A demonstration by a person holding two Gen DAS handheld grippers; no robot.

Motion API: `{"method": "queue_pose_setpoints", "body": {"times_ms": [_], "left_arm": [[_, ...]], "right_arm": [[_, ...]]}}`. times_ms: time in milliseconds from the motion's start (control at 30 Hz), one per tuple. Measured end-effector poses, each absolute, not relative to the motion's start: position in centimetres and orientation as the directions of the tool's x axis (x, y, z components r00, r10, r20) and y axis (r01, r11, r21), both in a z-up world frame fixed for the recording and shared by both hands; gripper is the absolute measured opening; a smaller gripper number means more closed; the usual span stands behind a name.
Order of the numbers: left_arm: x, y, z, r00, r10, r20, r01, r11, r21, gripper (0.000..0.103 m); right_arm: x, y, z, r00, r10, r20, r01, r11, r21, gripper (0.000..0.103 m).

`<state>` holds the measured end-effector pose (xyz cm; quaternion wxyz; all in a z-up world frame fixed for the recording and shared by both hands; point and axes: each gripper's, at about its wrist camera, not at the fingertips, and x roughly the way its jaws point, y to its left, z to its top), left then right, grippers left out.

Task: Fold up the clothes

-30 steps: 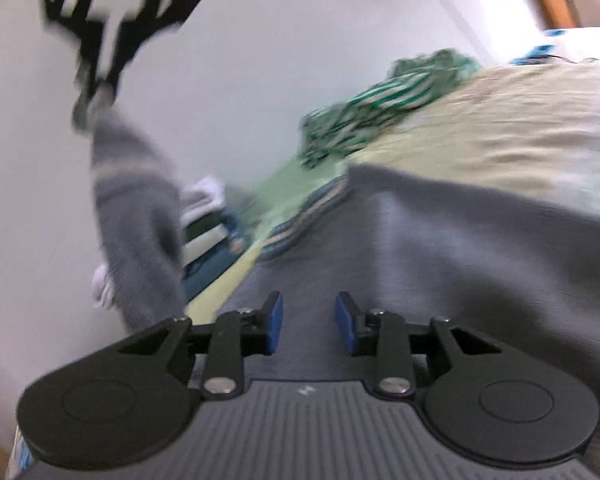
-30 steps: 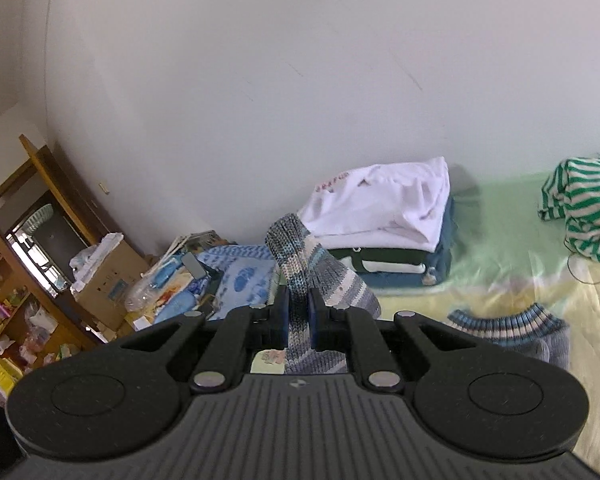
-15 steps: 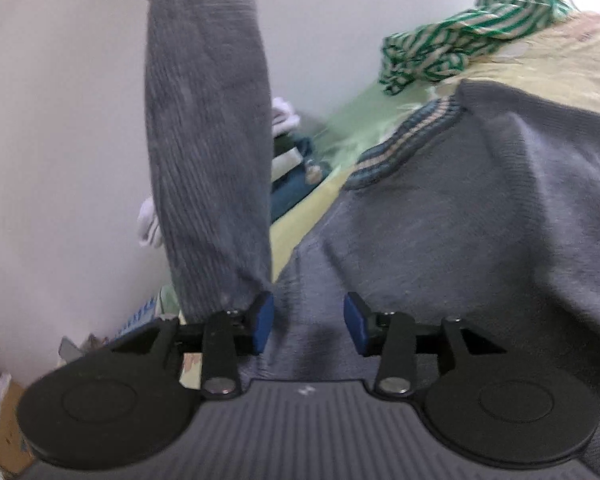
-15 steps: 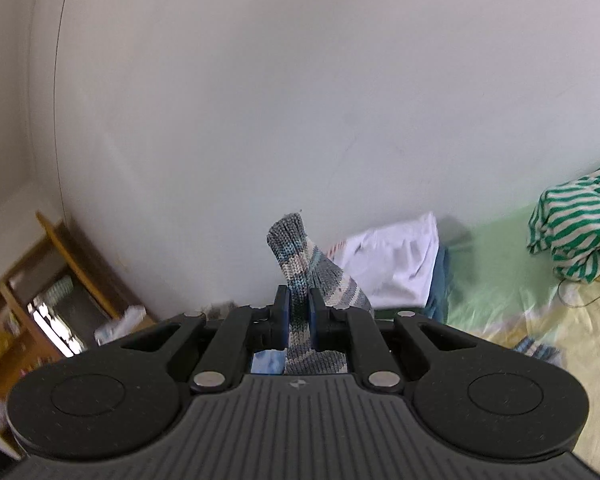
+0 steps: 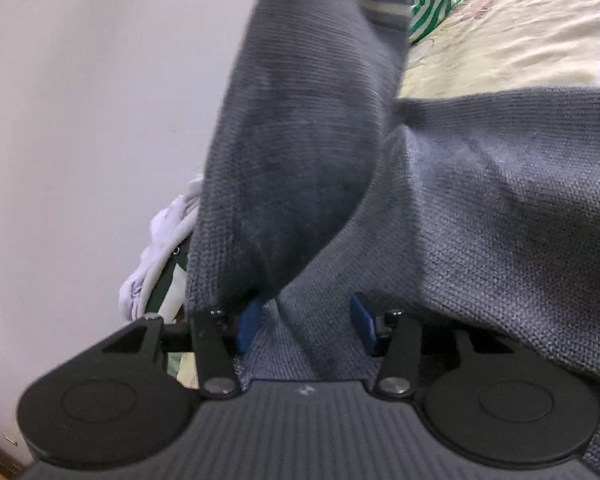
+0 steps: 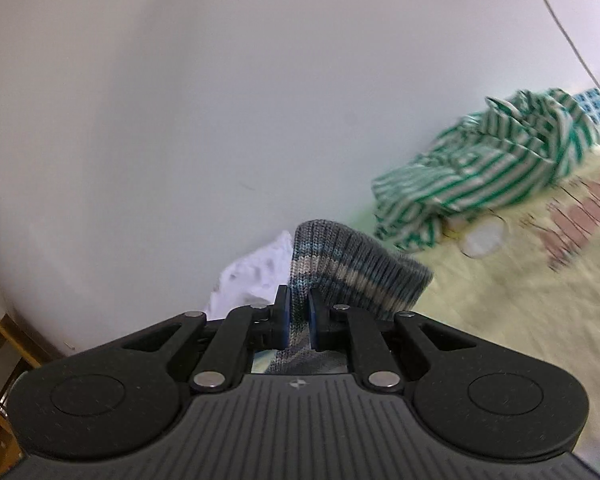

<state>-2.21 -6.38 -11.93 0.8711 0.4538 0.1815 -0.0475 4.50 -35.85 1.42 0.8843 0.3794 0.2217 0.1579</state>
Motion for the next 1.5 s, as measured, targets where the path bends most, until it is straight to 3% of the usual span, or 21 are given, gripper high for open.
{"method": "queue_pose_setpoints", "body": {"times_ms": [133,267,433,700,1000,1033,1100,1133,1367,1500], "left_arm": [[-2.6,-5.9,-10.8,0.900,0.068,-0.431,0.300,0.619,0.725,0.058],[-4.7,-4.9,-8.5,0.838,-0.058,-0.542,0.418,0.706,0.571,0.062],[-6.7,-2.9,-5.6,0.810,-0.162,-0.564,0.513,0.662,0.546,0.061],[0.6,-0.3,-3.6,0.881,-0.063,-0.468,0.460,0.336,0.822,0.022],[2.1,-4.0,-7.7,0.761,-0.176,-0.624,0.623,-0.067,0.779,0.027],[2.2,-4.2,-7.9,0.753,-0.182,-0.632,0.629,-0.079,0.773,0.029],[2.3,-4.5,-8.1,0.737,-0.194,-0.648,0.641,-0.104,0.760,0.046],[2.2,-4.5,-8.1,0.727,-0.202,-0.656,0.646,-0.120,0.753,0.047],[1.9,-4.4,-9.0,0.707,-0.159,-0.689,0.661,-0.197,0.724,0.049],[3.1,-5.0,-9.0,0.713,-0.136,-0.688,0.670,-0.159,0.725,0.040]], "right_arm": [[4.2,-36.2,-0.3,0.846,0.433,-0.309,-0.083,0.681,0.728,0.009],[4.9,-36.0,-0.8,0.844,0.424,-0.328,-0.072,0.696,0.715,0.009],[4.9,-35.9,-0.2,0.853,0.429,-0.297,-0.115,0.710,0.695,0.009],[3.2,-35.7,-1.7,0.836,0.414,-0.360,-0.097,0.757,0.646,0.009],[2.3,-35.6,-1.8,0.843,0.400,-0.360,-0.077,0.752,0.654,0.010],[2.3,-35.6,-1.8,0.845,0.400,-0.356,-0.079,0.751,0.656,0.010],[2.1,-35.5,-1.9,0.845,0.400,-0.354,-0.081,0.752,0.655,0.010],[2.1,-35.5,-1.9,0.847,0.396,-0.356,-0.081,0.756,0.649,0.010],[1.9,-36.2,-2.5,0.855,0.387,-0.344,-0.060,0.734,0.677,0.010],[1.6,-36.3,-2.7,0.853,0.397,-0.339,-0.065,0.725,0.686,0.010]]}}
